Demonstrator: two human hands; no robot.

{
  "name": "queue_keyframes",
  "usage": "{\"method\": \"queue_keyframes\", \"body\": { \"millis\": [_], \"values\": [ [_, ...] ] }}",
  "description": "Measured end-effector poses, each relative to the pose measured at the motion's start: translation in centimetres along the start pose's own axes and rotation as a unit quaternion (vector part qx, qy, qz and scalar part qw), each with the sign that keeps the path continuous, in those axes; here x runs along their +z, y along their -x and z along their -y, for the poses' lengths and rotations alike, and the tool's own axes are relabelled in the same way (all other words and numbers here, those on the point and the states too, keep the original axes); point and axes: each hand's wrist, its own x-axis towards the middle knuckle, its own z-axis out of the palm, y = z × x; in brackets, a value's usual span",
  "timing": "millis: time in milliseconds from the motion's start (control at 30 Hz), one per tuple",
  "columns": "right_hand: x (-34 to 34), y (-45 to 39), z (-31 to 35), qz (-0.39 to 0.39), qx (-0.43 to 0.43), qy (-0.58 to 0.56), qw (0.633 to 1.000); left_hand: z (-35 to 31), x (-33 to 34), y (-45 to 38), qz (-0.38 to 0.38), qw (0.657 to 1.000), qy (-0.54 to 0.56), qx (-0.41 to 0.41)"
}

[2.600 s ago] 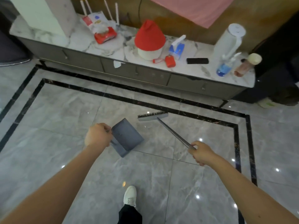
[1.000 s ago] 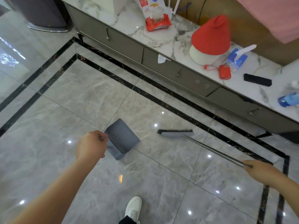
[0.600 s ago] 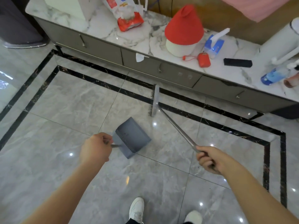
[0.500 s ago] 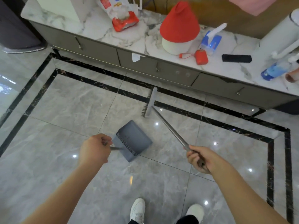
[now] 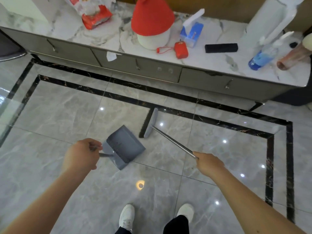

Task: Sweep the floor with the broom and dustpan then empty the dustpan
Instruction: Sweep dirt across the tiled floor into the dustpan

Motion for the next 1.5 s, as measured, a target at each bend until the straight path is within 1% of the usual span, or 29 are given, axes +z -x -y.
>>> {"method": "queue_keyframes", "body": {
  "millis": [133,267,367,533,700,800,900,1000,1067,1267,1500],
  "values": [
    [-0.9,0.5,-6.1,0.007,0.039,0.034,0.999,-3.2,2.2,2.2,0.004,1.0,-0.007,0.013],
    [-1.7,1.7,-13.9,-0.003,0.092,0.004,0.996,-7.1,4.9,4.2,0.025,0.997,-0.05,0.048],
    [-1.9,3.0,-19.6,0.0,0.127,-0.028,0.992,-10.1,7.0,5.5,0.038,0.995,-0.066,0.068],
    [-1.0,5.9,-28.1,0.0,0.173,-0.046,0.984,-14.2,11.2,7.7,0.055,0.989,-0.083,0.108],
    [0.0,9.4,-34.4,-0.024,0.247,-0.101,0.964,-17.2,14.3,10.1,0.07,0.98,-0.11,0.149],
    [0.0,11.1,-37.0,-0.043,0.263,-0.12,0.956,-18.2,15.6,11.3,0.073,0.976,-0.119,0.165],
    [0.0,12.0,-37.8,-0.068,0.252,-0.122,0.957,-18.9,16.4,12.3,0.071,0.975,-0.121,0.173],
    [-0.7,12.2,-36.5,-0.084,0.212,-0.128,0.965,-18.9,16.6,12.9,0.061,0.975,-0.132,0.169],
    [-1.2,11.8,-35.7,-0.093,0.195,-0.132,0.968,-18.7,16.5,13.4,0.057,0.977,-0.12,0.166],
    [-3.1,10.4,-32.5,-0.103,0.126,-0.109,0.981,-16.9,15.1,14.0,0.038,0.98,-0.111,0.159],
    [-2.4,11.1,-28.9,-0.096,0.114,-0.059,0.987,-13.2,12.3,14.3,0.013,0.984,-0.105,0.147]
  ]
}}
